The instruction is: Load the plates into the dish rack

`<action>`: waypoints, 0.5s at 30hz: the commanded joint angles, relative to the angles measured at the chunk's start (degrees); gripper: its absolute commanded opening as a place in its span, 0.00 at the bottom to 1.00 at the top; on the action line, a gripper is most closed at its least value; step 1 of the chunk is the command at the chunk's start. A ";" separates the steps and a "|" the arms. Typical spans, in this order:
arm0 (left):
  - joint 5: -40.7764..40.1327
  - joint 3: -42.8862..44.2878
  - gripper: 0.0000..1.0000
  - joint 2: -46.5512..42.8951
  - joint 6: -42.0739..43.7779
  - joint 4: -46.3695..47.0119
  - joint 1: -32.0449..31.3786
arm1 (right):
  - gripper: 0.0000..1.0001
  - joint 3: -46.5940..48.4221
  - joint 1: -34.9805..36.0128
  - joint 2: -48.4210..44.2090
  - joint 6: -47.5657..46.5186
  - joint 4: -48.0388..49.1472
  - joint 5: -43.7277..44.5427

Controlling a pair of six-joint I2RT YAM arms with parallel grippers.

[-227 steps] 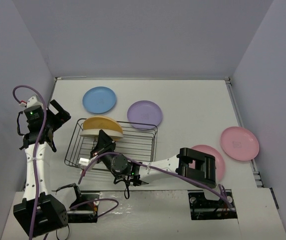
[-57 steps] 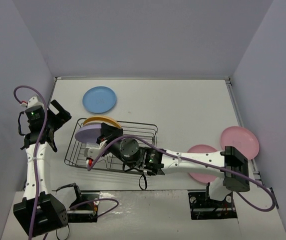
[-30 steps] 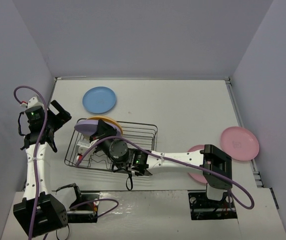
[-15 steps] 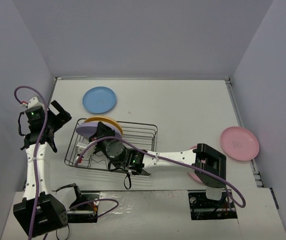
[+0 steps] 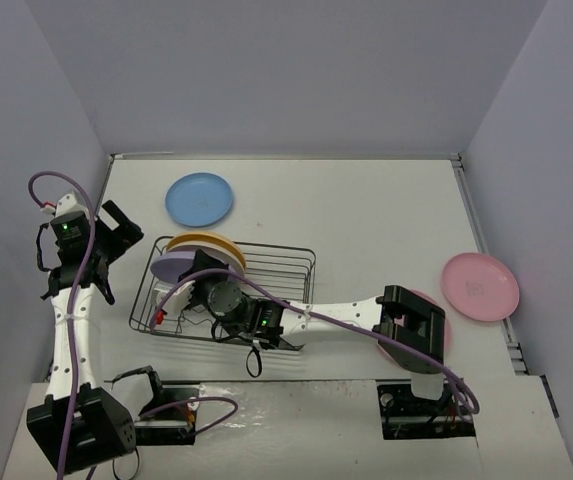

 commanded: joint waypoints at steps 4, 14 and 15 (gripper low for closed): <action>-0.13 2.35 0.97 -0.32 0.41 2.02 -0.13 | 0.08 0.08 -1.14 1.44 6.37 6.66 1.46; 0.35 2.26 0.97 -0.65 0.15 2.22 -0.06 | 0.61 -0.38 -1.75 -0.10 11.35 7.60 2.65; 0.33 2.26 0.97 -0.73 0.21 2.17 -0.05 | 0.66 -0.30 -1.75 -0.55 11.78 7.30 2.25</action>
